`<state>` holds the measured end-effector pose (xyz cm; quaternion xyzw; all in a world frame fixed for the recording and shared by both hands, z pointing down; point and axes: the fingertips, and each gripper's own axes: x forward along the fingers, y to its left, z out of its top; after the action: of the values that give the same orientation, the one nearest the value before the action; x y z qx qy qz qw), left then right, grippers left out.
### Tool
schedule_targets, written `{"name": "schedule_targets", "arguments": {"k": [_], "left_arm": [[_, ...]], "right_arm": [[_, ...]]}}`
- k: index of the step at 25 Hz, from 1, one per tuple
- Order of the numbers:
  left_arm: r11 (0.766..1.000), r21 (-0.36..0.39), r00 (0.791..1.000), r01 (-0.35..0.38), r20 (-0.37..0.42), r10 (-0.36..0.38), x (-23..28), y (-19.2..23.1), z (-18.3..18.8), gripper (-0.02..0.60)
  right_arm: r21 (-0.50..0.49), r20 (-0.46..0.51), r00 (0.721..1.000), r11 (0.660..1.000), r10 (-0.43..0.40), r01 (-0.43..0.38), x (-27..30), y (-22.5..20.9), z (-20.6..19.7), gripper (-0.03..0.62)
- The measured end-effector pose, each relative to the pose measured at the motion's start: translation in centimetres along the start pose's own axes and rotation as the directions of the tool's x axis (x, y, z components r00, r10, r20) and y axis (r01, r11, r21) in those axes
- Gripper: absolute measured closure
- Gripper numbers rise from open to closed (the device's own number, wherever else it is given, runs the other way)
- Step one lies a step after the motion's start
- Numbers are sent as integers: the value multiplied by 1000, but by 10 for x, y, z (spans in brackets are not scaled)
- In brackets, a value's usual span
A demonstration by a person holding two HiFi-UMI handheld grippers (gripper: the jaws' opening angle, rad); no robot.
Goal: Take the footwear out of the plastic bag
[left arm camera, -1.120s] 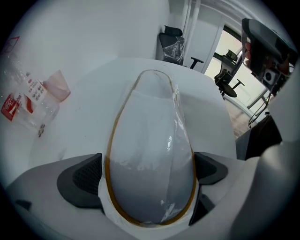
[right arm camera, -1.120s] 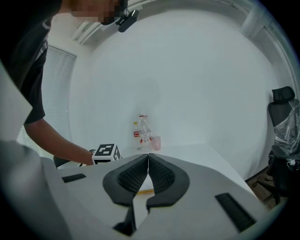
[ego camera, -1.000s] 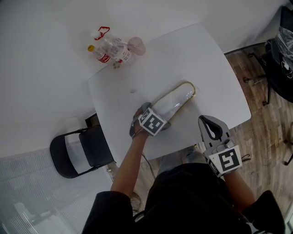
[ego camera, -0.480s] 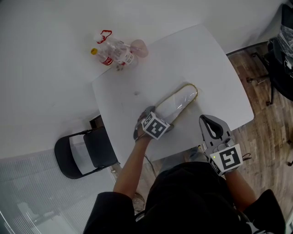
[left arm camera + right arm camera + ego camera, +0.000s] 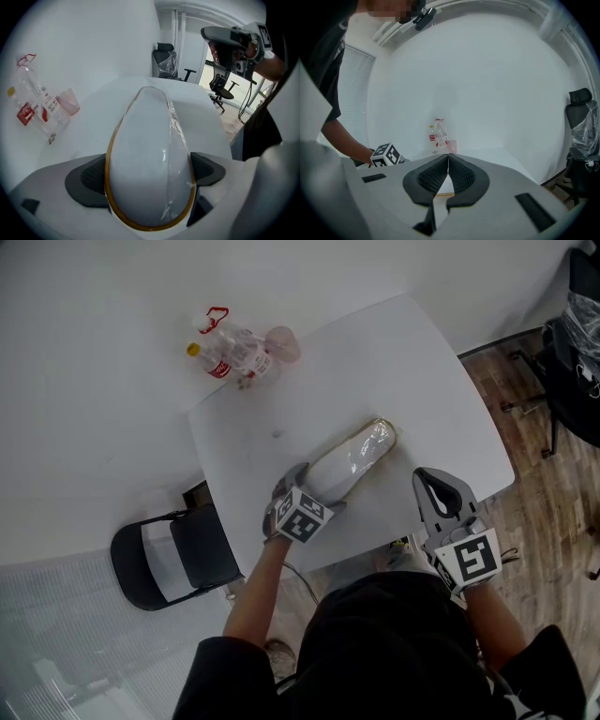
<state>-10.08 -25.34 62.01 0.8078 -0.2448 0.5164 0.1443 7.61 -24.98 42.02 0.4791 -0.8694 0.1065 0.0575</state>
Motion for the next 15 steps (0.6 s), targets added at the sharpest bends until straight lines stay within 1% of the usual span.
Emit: {"name": "schedule_targets", "arguments": {"k": [4,7,12,15], "left_arm": [[1000,-15,996,-15,86,17,-17,6,8,12],[999,-4,986,-45,159,45,-33,7,15,12],[996,13,962,-86,260,80,-68,5,31,14],[992,18,942,-124,316,112,-94,4,40,14]], "right_arm": [[-17,9,1000,1000,-25,25,-5,-9,4,576],[-45,20,999,999,-25,26,-10,-13,8,576],[-62,41,999,998,3,0,-13,-16,31,576],[-110,44,998,993,43,-38,-18,-15,50,576]]}}
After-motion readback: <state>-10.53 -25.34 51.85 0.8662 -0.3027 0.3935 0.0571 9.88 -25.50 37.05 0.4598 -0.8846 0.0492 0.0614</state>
